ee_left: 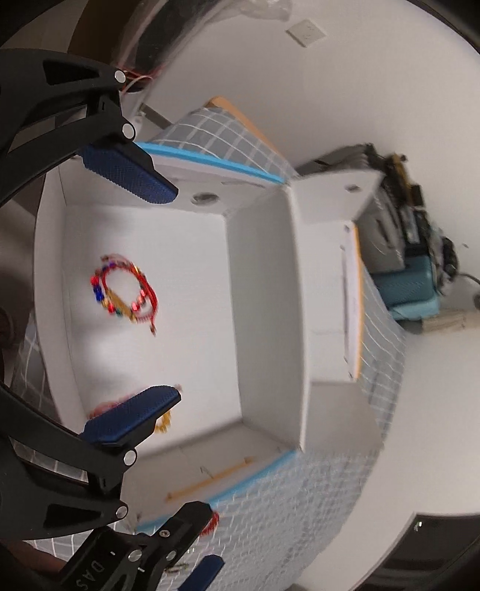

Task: Organize jewelry
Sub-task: 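Move both tools back over the remaining bracelets on the bed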

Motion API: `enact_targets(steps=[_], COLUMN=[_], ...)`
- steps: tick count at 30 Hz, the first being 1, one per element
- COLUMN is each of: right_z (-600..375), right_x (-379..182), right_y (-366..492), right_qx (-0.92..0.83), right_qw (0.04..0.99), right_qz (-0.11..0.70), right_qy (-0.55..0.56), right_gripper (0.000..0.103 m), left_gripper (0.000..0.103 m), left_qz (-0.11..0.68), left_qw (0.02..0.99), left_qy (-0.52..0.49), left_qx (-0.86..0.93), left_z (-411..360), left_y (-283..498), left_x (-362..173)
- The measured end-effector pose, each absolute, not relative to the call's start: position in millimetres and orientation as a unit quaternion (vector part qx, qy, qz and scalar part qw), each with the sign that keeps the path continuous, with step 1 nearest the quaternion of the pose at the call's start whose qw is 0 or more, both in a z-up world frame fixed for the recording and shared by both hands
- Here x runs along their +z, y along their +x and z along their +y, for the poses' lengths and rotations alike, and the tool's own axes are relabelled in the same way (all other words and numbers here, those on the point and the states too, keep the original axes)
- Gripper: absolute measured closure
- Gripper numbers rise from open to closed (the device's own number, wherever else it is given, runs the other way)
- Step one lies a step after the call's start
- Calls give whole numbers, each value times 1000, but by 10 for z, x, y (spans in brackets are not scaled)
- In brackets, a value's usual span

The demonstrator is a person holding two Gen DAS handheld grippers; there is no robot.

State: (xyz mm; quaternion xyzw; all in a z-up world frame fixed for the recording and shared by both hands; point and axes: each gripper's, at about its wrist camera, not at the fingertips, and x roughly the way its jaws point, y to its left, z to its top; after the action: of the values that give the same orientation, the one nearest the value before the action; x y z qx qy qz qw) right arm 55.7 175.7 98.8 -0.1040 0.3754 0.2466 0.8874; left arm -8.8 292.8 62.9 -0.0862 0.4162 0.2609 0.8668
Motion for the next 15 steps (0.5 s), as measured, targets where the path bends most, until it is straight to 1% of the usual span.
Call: enact_targets(steps=[3, 10, 15], right_z=[1503, 730, 208], right_x=[1104, 1253, 1228], right_y=[614, 816, 1024], right_qx=[230, 185, 154], right_qw=[901, 925, 930], right_qz=[355, 322, 324], right_qy=[-98, -85, -76], right_gripper=[8, 8, 8], left_gripper=[6, 6, 6], left_qz=[397, 357, 330], left_qw=[878, 906, 928], left_qy=[-75, -53, -42], left_qx=[255, 220, 169], left_z=[2663, 2073, 1511], left_y=[-11, 144, 295], left_x=[799, 1060, 1191])
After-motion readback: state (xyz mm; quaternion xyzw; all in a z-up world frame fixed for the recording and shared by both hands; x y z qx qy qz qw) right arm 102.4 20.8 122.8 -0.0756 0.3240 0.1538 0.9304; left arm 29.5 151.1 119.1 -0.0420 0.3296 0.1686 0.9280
